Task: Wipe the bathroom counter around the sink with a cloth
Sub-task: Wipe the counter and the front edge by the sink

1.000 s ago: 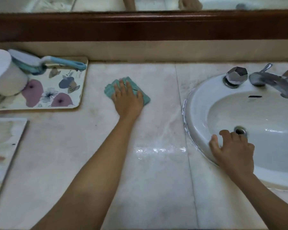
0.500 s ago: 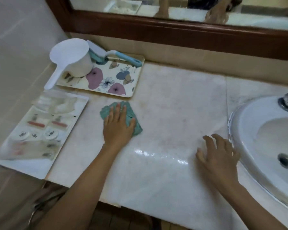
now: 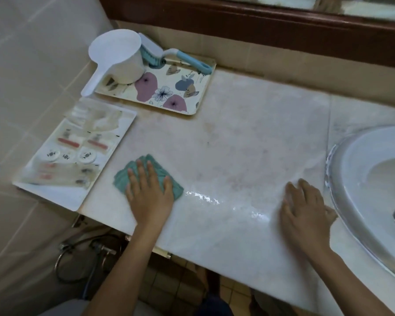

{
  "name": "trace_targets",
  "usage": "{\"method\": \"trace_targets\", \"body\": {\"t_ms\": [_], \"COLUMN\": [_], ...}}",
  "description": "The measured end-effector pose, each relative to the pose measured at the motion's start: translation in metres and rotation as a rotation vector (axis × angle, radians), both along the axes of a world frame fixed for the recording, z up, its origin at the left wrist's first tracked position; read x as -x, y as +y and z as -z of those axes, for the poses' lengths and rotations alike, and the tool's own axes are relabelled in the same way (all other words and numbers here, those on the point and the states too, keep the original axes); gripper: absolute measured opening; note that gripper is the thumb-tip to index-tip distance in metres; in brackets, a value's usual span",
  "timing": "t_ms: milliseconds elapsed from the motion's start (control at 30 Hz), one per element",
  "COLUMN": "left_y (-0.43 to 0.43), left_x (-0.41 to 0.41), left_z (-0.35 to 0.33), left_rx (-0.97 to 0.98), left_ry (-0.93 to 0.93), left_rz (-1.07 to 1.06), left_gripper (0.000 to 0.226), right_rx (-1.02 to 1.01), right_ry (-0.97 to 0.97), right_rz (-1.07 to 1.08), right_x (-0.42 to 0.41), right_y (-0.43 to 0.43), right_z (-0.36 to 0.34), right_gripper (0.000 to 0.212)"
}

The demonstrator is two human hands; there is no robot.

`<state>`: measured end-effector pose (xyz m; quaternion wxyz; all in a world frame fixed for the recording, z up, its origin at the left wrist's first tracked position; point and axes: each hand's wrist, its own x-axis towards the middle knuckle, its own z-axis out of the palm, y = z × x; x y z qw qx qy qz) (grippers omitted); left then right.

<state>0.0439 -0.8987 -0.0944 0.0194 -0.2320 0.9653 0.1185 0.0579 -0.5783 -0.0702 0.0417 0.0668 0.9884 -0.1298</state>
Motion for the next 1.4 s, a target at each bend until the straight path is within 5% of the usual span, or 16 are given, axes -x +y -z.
{"method": "trace_targets", "body": {"t_ms": [167,300,433,567,700,833,900,967,1133,1400], "left_y": [0.113,0.221,0.286,0.320,0.371,0.411,0.402,0.376,0.329,0.405], "left_x": [0.034,0.029,-0.028,-0.099,-0.149,-0.163,-0.160,-0.154,-0.131,-0.110], "left_z": [-0.002,-0.002,0.000,0.003,0.001,-0.009,-0.019,-0.027,-0.032,-0.046], "left_rx": [-0.027,-0.108,-0.129,-0.111,-0.138,-0.307,-0.538,-0.657,-0.430,-0.445], "left_ry": [-0.020,-0.026,0.002,0.040,-0.004,-0.015,0.021,0.135,0.240,0.253], "left_rz": [0.311,0.602,0.784,0.804,0.677,0.544,0.472,0.428,0.435,0.921], "left_gripper": [0.071,0.069,0.069,0.068,0.070,0.065,0.062,0.053,0.044,0.042], "right_rx": [0.226,0.228,0.101,0.147,0.234,0.465,0.508,0.414,0.103,-0.062], "right_ry": [0.023,0.270,0.219,0.152,0.331,0.332,0.274,0.204,0.006,0.016], "right_rz": [-0.004,0.218,0.401,0.408,0.207,-0.008,-0.033,-0.099,-0.270,-0.270], "right_x": [-0.007,-0.042,-0.080,-0.111,-0.141,-0.167,-0.170,-0.167,-0.157,-0.222], "right_y": [0.029,0.083,0.167,0.221,0.220,0.203,0.199,0.189,0.153,0.245], "right_z": [-0.027,-0.048,-0.046,-0.029,-0.020,-0.021,-0.018,-0.012,0.011,0.016], "right_gripper": [0.056,0.044,0.042,0.045,0.035,0.033,0.034,0.040,0.075,0.061]}}
